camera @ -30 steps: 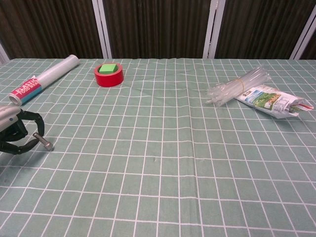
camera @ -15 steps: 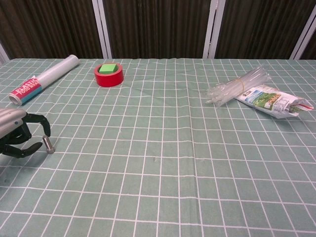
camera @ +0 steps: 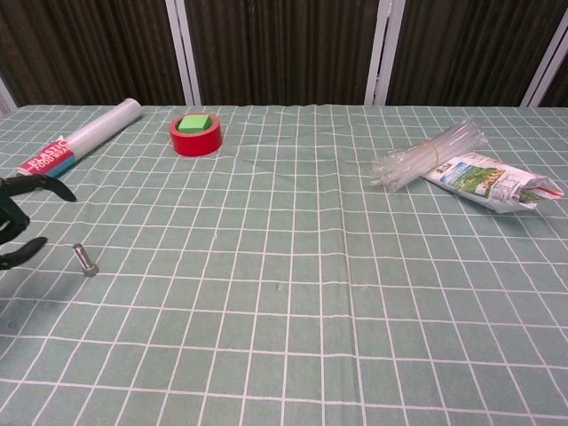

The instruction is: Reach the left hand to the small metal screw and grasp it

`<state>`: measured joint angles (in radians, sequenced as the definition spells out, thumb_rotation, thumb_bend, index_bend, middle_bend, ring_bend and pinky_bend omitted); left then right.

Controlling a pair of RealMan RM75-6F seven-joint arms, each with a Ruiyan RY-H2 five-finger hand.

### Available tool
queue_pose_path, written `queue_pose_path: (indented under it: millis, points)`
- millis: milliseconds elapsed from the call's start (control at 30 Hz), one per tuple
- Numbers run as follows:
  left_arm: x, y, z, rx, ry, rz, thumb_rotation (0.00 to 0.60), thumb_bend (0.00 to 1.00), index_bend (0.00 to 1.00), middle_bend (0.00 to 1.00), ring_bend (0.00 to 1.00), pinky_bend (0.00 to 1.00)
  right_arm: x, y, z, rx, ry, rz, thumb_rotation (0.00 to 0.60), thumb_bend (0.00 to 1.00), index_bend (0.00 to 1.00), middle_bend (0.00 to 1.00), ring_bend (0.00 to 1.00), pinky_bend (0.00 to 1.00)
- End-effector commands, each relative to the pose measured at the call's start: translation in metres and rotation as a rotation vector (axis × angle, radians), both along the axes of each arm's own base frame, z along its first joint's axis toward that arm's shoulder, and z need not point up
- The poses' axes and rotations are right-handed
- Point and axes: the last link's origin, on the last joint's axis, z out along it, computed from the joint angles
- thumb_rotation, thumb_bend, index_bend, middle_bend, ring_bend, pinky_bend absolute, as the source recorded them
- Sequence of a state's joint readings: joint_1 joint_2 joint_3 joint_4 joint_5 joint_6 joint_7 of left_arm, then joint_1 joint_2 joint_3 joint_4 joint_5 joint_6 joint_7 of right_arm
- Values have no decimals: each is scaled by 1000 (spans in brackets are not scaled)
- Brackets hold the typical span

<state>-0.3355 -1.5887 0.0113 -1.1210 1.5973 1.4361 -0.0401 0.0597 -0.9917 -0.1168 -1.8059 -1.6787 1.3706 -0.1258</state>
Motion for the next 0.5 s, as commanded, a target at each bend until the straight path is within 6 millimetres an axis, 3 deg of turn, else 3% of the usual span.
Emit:
queue_pose_path:
  millis: [33, 100, 200, 500]
  points:
    - [-1, -79, 57, 53, -128, -34, 600, 417, 29, 97, 60, 168, -1, 0, -1, 4, 5, -1, 600, 155, 0, 0, 0, 0]
    - [0, -112, 78, 106, -163, -36, 600, 415, 0, 17, 1, 68, 0, 1, -2, 14, 5, 2, 600, 155, 0, 0, 0, 0]
    - [-2, -136, 95, 136, -140, -37, 600, 414, 0, 0, 0, 32, 3, 3, -2, 18, -2, 15, 600, 155, 0, 0, 0, 0]
    - [-4, -141, 106, 102, -100, 29, 600, 414, 0, 0, 0, 13, 8, 10, 1, 17, -14, 35, 600, 155, 0, 0, 0, 0]
